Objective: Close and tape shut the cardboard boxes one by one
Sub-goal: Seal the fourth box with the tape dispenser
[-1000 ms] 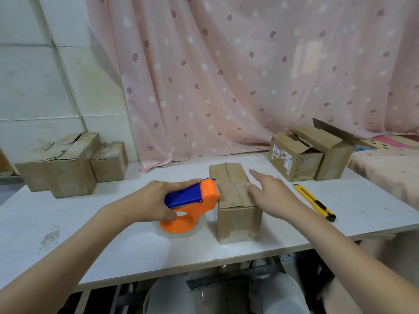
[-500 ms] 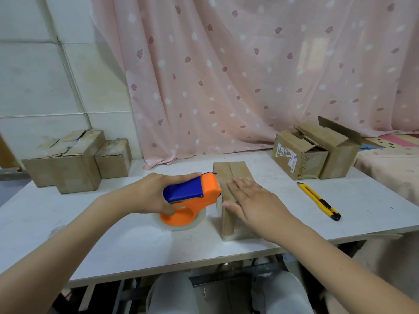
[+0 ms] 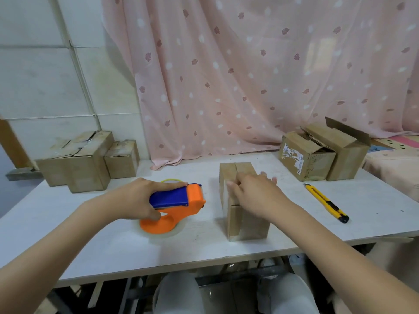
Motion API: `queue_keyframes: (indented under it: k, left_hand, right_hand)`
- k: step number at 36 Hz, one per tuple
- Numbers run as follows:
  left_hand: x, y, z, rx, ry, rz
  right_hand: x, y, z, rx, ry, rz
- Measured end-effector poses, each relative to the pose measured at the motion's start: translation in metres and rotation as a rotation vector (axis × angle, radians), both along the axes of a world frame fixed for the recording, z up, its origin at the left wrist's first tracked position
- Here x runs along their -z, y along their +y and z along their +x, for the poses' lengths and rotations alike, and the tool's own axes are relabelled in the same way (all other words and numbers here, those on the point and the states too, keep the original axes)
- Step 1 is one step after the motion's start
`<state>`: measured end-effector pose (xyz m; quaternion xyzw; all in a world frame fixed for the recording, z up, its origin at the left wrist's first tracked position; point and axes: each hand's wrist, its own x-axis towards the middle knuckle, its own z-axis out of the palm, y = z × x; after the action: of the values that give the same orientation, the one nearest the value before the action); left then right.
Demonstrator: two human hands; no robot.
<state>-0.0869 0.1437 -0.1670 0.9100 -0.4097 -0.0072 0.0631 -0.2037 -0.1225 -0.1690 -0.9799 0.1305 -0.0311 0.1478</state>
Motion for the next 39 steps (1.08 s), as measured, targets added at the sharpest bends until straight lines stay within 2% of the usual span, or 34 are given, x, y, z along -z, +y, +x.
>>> queue_keyframes:
  k: [6, 9, 15, 24, 29, 39]
  left_hand:
    - [-0.003, -0.003, -0.002, 0.010, 0.008, 0.007]
    - [-0.004, -0.004, -0.003, 0.010, 0.014, 0.012]
    - [-0.004, -0.007, -0.002, 0.017, 0.033, 0.027]
    - [-0.007, -0.012, -0.007, 0.008, 0.081, 0.021]
    - [-0.005, -0.022, -0.013, 0.063, 0.112, -0.035]
    - [-0.006, -0.024, -0.008, 0.029, 0.133, -0.092]
  right_hand:
    - [-0.002, 0.013, 0.044, 0.249, 0.088, 0.130]
    - [0.001, 0.010, 0.060, 0.309, 0.151, 0.156]
    - [-0.013, 0.012, 0.066, 0.310, 0.217, 0.109]
    - [-0.041, -0.002, 0.034, 0.215, 0.128, 0.209]
    - [-0.043, -0.022, 0.027, 0.249, 0.087, 0.407]
    - [-0.029, -0.061, 0.017, 0.260, 0.063, 0.755]
